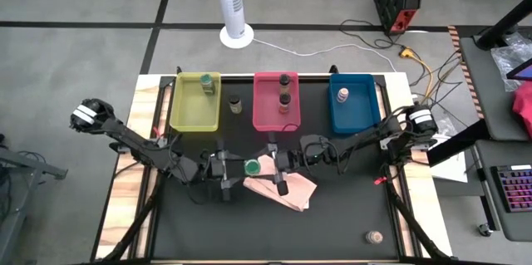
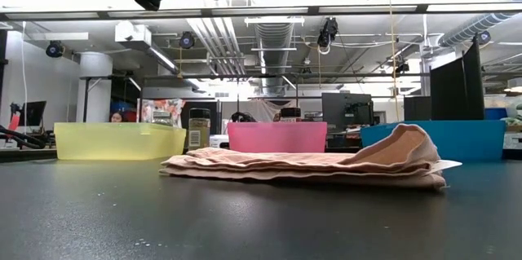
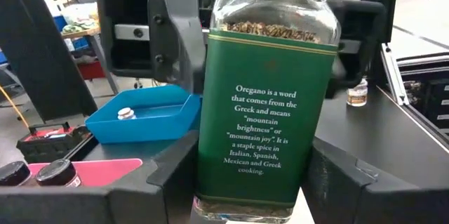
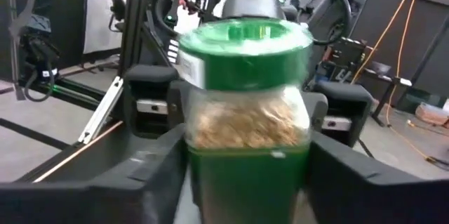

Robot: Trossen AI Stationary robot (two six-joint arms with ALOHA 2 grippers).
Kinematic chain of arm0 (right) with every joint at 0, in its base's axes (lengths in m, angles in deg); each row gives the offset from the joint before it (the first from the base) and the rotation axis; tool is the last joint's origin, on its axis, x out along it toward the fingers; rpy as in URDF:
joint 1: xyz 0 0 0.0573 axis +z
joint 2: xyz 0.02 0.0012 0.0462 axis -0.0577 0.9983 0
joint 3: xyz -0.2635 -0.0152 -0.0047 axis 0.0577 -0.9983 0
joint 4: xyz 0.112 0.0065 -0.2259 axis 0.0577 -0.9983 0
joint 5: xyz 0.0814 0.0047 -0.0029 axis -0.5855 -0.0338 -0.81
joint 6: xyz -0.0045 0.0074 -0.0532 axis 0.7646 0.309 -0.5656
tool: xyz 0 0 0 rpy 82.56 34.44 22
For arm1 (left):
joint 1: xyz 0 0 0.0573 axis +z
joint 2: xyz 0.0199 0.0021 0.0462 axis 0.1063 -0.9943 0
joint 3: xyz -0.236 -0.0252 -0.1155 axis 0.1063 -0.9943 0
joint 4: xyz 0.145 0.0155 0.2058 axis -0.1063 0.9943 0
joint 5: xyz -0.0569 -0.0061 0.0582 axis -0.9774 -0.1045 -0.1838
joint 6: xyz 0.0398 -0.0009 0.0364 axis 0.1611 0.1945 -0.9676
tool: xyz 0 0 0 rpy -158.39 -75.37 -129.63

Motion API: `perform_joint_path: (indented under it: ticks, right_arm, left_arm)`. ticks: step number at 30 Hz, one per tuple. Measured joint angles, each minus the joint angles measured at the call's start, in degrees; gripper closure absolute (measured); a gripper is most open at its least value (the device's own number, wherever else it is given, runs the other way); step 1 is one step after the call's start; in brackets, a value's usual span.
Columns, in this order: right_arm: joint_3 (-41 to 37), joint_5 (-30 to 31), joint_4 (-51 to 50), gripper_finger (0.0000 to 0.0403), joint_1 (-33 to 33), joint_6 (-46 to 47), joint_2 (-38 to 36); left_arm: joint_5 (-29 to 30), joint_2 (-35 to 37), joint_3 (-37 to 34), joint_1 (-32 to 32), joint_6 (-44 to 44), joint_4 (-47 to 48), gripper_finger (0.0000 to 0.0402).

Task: Sort spices by type
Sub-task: Put the green seasoning bottle into the yellow bin

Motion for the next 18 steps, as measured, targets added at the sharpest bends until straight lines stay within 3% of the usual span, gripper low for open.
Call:
perform_joint_path:
  ticks: [3,12,18]
  right_arm:
    - [-0.02,0.02,-0.16,0.0214,-0.26,-0.19,0.00]
    - [-0.16,0.93,-3.56,0.0213,-0.63,-0.44,-1.11]
    - [1.26,10.83,-21.77,0.0213,-0.21,0.00,-4.72]
  left_arm:
    - [0.14,0.00,0.00,0.05,0.25,-0.32,0.0195]
    - [2.97,0.16,0.09,-0.02,-0.11,-1.72,0.0131]
    - [3.28,1.13,0.11,-0.09,-0.25,1.75,0.0105]
